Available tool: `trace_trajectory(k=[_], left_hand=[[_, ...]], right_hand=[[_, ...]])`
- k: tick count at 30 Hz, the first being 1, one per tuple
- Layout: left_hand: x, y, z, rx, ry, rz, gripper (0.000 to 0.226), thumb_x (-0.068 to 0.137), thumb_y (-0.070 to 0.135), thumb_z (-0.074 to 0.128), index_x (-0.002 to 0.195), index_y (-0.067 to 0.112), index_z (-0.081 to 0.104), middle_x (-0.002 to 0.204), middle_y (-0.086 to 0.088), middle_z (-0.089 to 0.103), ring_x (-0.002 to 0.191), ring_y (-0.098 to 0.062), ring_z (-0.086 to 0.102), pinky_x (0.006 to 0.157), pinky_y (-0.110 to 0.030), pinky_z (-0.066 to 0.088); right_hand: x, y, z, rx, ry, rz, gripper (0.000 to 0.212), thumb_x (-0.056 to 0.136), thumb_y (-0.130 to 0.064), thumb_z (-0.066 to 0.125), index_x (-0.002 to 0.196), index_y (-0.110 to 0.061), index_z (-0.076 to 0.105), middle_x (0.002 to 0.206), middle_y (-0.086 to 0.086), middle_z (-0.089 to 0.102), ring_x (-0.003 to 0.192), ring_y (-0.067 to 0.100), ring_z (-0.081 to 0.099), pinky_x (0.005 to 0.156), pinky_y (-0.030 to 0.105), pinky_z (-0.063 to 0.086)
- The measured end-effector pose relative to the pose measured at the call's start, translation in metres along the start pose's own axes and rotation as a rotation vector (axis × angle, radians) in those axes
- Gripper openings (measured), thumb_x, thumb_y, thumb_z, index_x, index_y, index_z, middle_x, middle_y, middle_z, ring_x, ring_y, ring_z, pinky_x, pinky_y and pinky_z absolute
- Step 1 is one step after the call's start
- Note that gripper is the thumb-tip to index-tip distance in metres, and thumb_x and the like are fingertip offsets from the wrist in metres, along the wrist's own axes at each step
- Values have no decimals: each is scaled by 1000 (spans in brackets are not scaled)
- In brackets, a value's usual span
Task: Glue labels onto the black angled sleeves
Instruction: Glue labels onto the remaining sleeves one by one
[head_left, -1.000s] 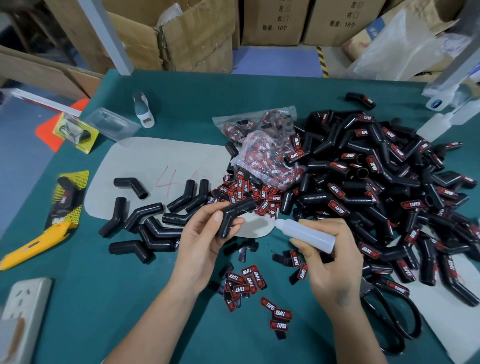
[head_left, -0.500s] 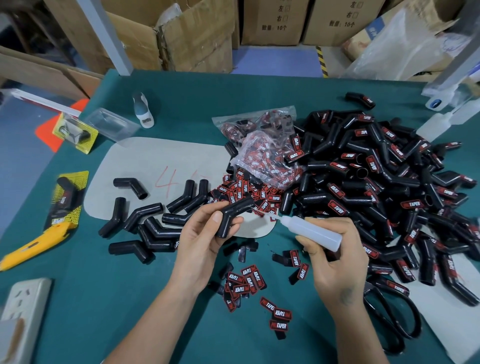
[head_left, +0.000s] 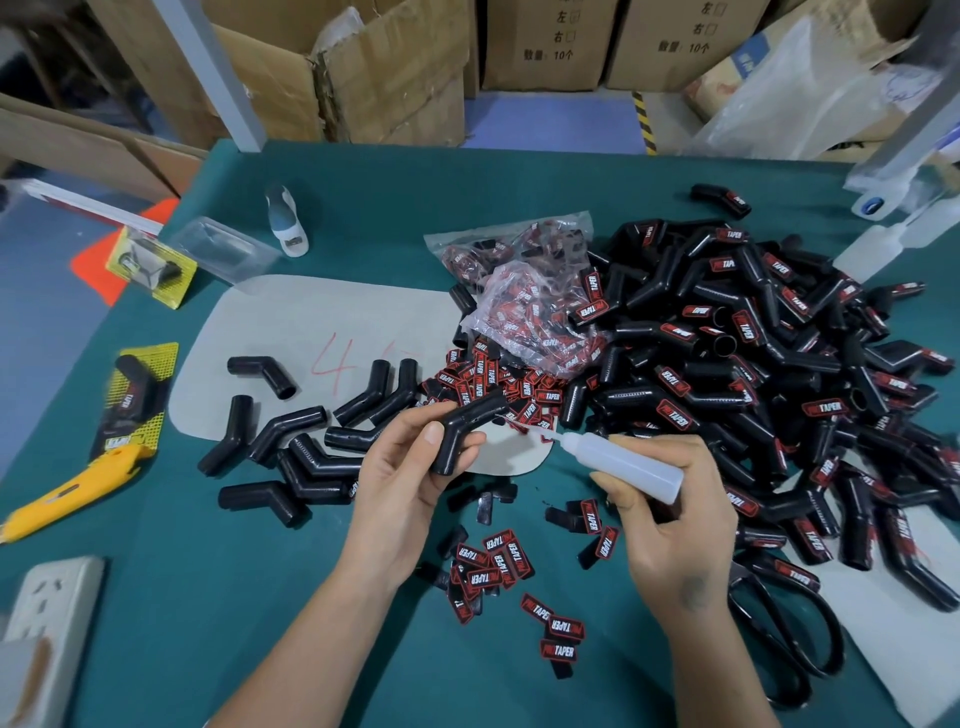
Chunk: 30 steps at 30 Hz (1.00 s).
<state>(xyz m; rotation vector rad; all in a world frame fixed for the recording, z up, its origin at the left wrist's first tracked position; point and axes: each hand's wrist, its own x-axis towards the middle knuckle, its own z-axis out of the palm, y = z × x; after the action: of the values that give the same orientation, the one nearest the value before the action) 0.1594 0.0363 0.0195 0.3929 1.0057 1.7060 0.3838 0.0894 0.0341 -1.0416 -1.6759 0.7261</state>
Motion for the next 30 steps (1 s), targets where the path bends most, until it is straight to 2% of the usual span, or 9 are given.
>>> trace_trajectory(k=[2,5,10,14,17,21,25,28,30], left_hand=[[0,0,0,3,2,-2,25,91,26,75,114,14,77,109,-23,75,100,-27,77,82,-26,62],[0,-1,1,-1,3,-4,28,89,26,74,114,14,77,109,-22,75,100,-27,77,83,-26,62],[-1,0,0,1,-1,0,27,89,26,73,114,15,78,110,-23,75,100,-27,77,83,-26,62],[-1,0,1,-6,0,-4,28,89,26,74,114,14,77,110,-23,74,99,-27,77,83,-26,62],[-1,0,1,-4,3,2,28,89,26,74,114,14,77,111,-23,74,100,-27,77,83,-26,62],[-1,1,2,-3,5,3,28,88,26,74,113,15,78,109,-22,75,99,-27,77,83,-26,62],[-1,0,2,2,-1,8,27,89,25,73,113,15,78,109,-20,75,100,-28,77,85,-27,61],[-1,-1,2,16,-13,7,26,90,25,72,114,15,77,110,-20,76,102,-28,77,88,-28,60],[-1,-1,1,25,-18,9,26,91,24,72,115,15,76,110,-20,76,102,-29,76,89,-29,60]], right_hand=[[0,0,0,4,8,17,20,92,-30,69,111,-26,64,111,-19,64,103,10,65,82,25,51],[0,-2,0,2,-5,11,22,92,-31,68,113,-33,62,111,-22,63,102,10,65,81,26,51],[0,0,-2,1,2,34,22,92,-33,69,113,-32,64,110,-19,64,102,14,66,79,35,53],[0,-1,0,-3,-7,11,21,92,-30,69,112,-27,64,111,-21,63,102,10,66,81,28,52],[0,-1,-1,-2,1,16,21,92,-30,69,112,-28,64,111,-23,63,103,11,66,80,31,53],[2,-4,0,4,-11,9,24,91,-30,69,114,-35,62,111,-23,62,103,9,65,82,25,52],[1,-4,0,12,0,19,26,91,-31,69,113,-44,62,111,-23,63,103,13,66,80,32,53],[0,-3,1,0,-7,6,22,91,-31,69,112,-35,63,111,-21,63,103,7,64,83,19,49],[0,-2,1,-5,-5,4,22,91,-30,69,112,-30,63,112,-20,63,102,5,64,84,16,48]])
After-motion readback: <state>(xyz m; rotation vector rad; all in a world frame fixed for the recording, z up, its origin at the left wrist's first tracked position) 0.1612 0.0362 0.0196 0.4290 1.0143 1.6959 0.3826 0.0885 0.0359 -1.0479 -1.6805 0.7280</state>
